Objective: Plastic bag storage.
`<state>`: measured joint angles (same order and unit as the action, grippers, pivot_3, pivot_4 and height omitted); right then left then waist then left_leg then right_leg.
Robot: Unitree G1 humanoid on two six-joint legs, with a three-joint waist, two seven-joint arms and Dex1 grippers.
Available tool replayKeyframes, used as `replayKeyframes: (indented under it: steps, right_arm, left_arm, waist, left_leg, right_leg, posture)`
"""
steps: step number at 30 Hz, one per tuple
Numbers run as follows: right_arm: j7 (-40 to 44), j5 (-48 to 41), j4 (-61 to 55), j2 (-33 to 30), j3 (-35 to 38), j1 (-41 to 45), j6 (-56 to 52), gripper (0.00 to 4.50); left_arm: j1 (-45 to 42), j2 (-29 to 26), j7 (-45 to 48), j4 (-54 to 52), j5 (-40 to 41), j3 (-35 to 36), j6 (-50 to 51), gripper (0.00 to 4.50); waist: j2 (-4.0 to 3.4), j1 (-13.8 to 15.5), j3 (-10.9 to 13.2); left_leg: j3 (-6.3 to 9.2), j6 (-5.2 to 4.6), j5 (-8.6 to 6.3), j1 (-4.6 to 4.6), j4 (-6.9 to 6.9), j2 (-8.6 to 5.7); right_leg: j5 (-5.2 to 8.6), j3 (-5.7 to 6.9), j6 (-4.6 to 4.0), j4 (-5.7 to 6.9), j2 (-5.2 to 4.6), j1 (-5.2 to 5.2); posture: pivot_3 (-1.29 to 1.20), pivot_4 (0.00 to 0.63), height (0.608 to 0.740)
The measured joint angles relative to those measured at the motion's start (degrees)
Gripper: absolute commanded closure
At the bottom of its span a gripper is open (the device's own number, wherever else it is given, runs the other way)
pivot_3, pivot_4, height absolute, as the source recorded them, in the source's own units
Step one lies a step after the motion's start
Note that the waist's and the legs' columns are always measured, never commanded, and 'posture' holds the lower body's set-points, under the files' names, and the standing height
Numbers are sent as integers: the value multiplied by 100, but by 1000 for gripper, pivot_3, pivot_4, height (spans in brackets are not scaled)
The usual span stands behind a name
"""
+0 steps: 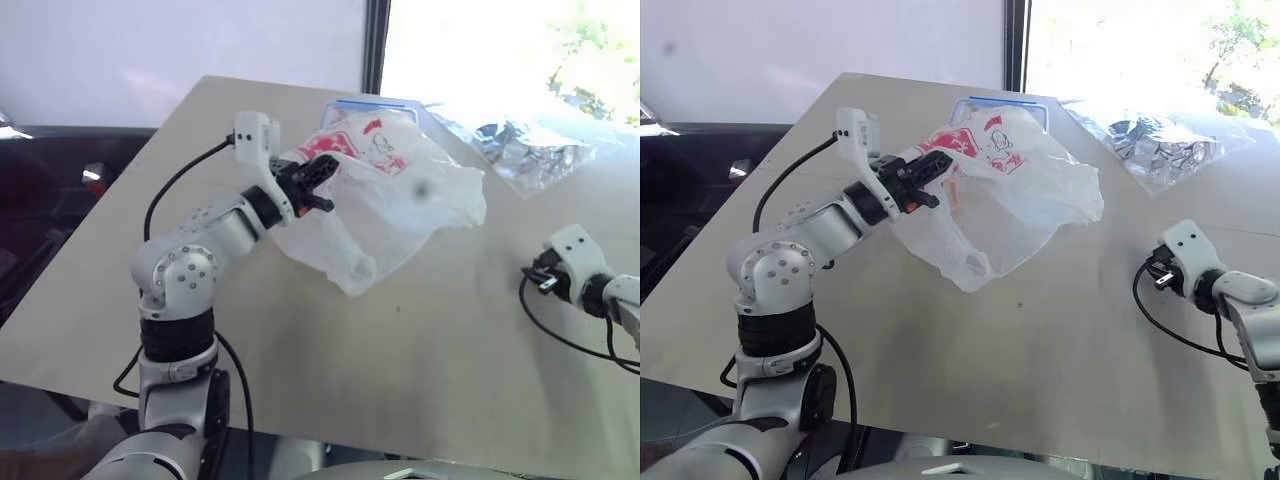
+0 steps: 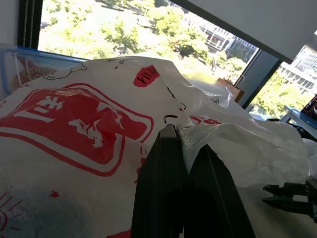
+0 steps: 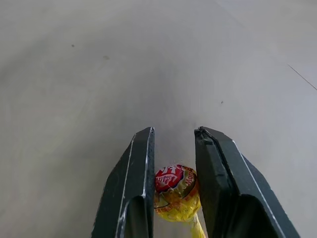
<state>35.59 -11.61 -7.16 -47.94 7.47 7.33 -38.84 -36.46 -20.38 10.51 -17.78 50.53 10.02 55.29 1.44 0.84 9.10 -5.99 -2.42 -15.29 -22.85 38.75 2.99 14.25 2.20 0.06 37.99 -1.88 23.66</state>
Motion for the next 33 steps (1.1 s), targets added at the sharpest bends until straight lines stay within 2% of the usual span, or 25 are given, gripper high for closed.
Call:
replayKeyframes:
  steps: [1, 4, 9, 14, 18, 20, 22, 26, 27, 33]
  right_arm:
    - [10, -28, -37, 1, 35, -15, -43, 3284]
    - [154, -351, -233, 31, 364, -36, -238, 2467]
    - [250, -492, -749, -181, 668, -231, -395, 220]
    - [383, -682, -901, -246, 709, -574, -781, 220]
    - [294, -558, -516, -199, 648, -541, -667, 220]
    - [257, -481, -289, -118, 559, -485, -572, 756]
    - [256, -478, -277, -84, 481, -394, -549, 1522]
    - [260, -456, -278, -28, 392, -284, -506, 3516]
    - [264, -442, -279, -28, 362, -273, -468, 3830]
    - [462, -812, -898, 129, 289, -219, -625, 3826]
  left_arm:
    - [0, 3, 10, 0, -6, -7, -7, 4500]
    - [-8, 8, 50, 20, -58, -22, -44, 4500]
    - [-14, 33, 76, 32, -97, -57, -52, 4500]
    - [-14, 43, 104, 35, -103, -58, -53, 4500]
    - [-14, 43, 111, 34, -110, -64, -53, 4500]
    - [-14, 42, 112, 33, -116, -64, -53, 4500]
    - [-15, 41, 111, 33, -118, -69, -52, 4500]
    - [-15, 36, 102, 33, -119, -71, -52, 4500]
    - [-15, 30, 100, 33, -120, -71, -52, 4500]
    - [-17, 16, 90, 31, -118, -69, -52, 4500]
  waist:
    - [0, -1, 0]
    - [-4, -5, 3]
    - [-4, -3, 2]
    - [-4, -6, 2]
    - [-4, -14, 2]
    - [-5, -13, 2]
    - [-5, -22, 2]
    - [-5, -13, 2]
    - [-5, -7, 2]
    - [-5, -24, 2]
  left_leg:
    - [0, 0, 0, 0, 0, 0]
    - [0, 0, 0, 0, 0, 0]
    - [1, 0, 0, -1, -1, 0]
    - [0, 0, 0, 0, 0, 0]
    - [-1, 0, 0, 2, 0, 0]
    - [-1, 0, 0, 2, 0, 0]
    - [-1, 0, 0, 2, 0, 1]
    - [-1, 0, 0, 2, 0, 0]
    - [-1, 0, 0, 1, 0, 0]
    - [0, 0, 0, 2, 0, 3]
  right_leg:
    - [0, 0, 0, 0, 0, 0]
    - [0, -1, 0, 1, 1, 1]
    - [0, -1, 1, 0, 1, 1]
    - [1, -3, 1, 0, 1, 1]
    - [1, -4, 1, 1, 4, 1]
    - [1, -4, 1, 2, 5, 1]
    - [1, -6, 1, 2, 6, 1]
    - [1, -5, 1, 1, 5, 1]
    - [1, -5, 1, 1, 5, 1]
    - [1, -5, 1, 2, 7, 2]
  posture:
    - [0, 150, 740]
    - [0, 150, 740]
    - [0, 150, 740]
    - [0, 150, 740]
    - [0, 150, 740]
    - [0, 150, 740]
    - [0, 150, 740]
    - [0, 150, 740]
    - [0, 150, 740]
    - [0, 150, 740]
